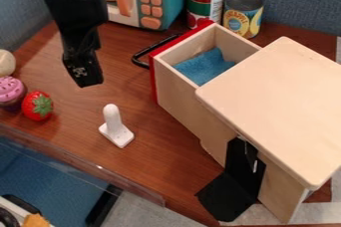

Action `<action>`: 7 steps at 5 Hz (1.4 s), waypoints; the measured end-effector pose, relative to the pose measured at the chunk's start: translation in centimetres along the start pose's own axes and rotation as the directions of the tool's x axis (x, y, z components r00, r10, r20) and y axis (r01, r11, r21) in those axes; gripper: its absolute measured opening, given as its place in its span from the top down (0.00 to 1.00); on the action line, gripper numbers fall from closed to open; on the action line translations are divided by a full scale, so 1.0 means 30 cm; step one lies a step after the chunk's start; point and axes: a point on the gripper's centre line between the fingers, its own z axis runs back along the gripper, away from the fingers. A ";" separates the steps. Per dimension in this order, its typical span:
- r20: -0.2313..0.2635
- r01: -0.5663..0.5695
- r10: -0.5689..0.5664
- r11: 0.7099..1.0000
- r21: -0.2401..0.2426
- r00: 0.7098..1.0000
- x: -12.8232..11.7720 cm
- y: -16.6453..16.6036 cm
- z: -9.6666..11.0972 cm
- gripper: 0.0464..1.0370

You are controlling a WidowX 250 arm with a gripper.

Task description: Put the white object into the drawer

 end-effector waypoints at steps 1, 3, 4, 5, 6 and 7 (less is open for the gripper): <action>0.001 -0.016 0.016 1.000 -0.018 1.000 -0.001 -0.009 -0.014 0.04; 0.088 -0.206 0.212 0.976 -0.072 0.973 0.045 -0.063 -0.052 0.04; 0.115 -0.317 0.323 0.946 -0.067 0.939 0.056 -0.060 -0.071 0.04; 0.091 -0.417 0.421 0.907 -0.055 0.903 0.043 -0.033 -0.114 0.04; 0.030 -0.427 0.428 0.903 -0.036 0.903 0.025 -0.018 -0.187 0.04; 0.003 -0.433 0.434 0.900 -0.046 0.901 0.018 -0.022 -0.207 0.04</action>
